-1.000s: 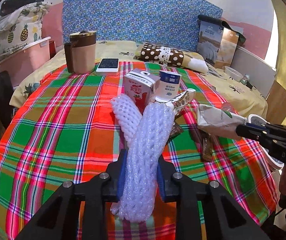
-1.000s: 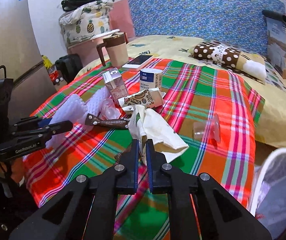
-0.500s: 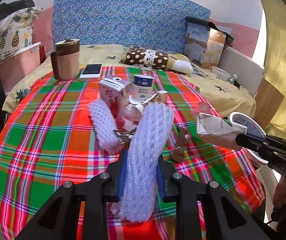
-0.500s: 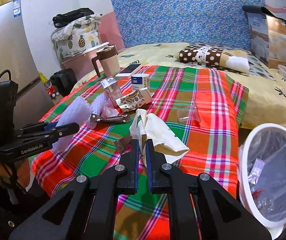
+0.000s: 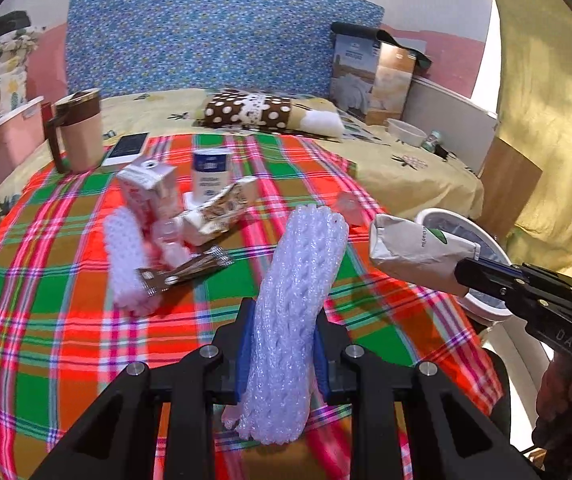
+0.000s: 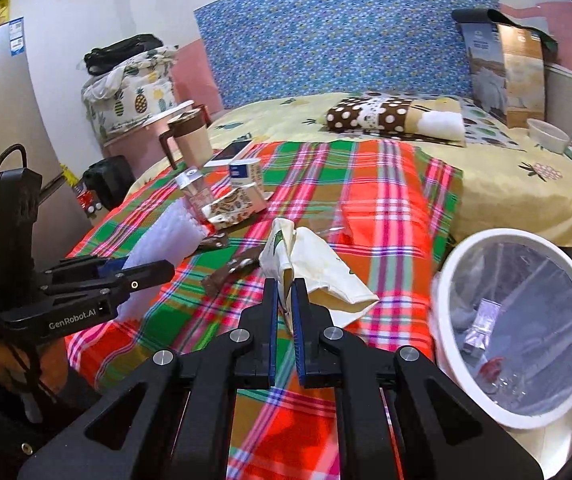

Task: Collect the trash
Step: 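Carry the foam net and paper packet over the bin and open both tools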

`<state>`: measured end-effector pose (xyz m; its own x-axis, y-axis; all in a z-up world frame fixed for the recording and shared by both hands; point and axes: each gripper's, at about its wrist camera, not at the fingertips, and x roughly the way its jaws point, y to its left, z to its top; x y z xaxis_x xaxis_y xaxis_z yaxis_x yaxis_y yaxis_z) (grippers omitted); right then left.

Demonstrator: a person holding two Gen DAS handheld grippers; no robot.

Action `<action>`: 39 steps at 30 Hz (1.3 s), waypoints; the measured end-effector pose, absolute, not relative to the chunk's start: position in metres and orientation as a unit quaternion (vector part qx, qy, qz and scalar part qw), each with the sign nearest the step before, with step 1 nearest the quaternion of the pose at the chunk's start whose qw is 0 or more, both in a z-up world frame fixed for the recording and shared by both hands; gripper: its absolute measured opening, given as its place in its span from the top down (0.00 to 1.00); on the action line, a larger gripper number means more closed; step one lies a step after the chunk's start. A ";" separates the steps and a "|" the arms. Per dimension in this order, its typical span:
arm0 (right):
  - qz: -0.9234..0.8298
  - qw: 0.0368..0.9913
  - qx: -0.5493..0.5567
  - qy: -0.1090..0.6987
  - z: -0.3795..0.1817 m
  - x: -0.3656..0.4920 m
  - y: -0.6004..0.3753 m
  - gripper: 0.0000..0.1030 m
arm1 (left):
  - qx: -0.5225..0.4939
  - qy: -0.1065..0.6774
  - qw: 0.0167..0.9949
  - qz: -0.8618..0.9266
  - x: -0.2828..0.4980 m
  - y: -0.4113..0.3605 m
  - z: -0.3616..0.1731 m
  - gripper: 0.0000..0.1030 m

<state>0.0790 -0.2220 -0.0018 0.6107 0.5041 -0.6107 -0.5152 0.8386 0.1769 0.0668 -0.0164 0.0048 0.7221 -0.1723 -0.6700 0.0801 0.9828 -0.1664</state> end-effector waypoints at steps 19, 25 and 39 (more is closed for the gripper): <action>0.168 0.926 0.034 0.336 -0.003 0.073 -0.315 0.91 | -0.012 0.360 0.914 -0.187 0.111 -0.127 0.015 0.75; 0.141 0.927 0.043 0.344 -0.007 0.076 -0.334 0.91 | 0.000 0.364 0.906 -0.217 0.121 -0.158 0.011 0.75; 0.102 0.922 0.061 0.369 -0.021 0.083 -0.366 0.91 | 0.025 0.388 0.882 -0.266 0.151 -0.222 -0.008 0.74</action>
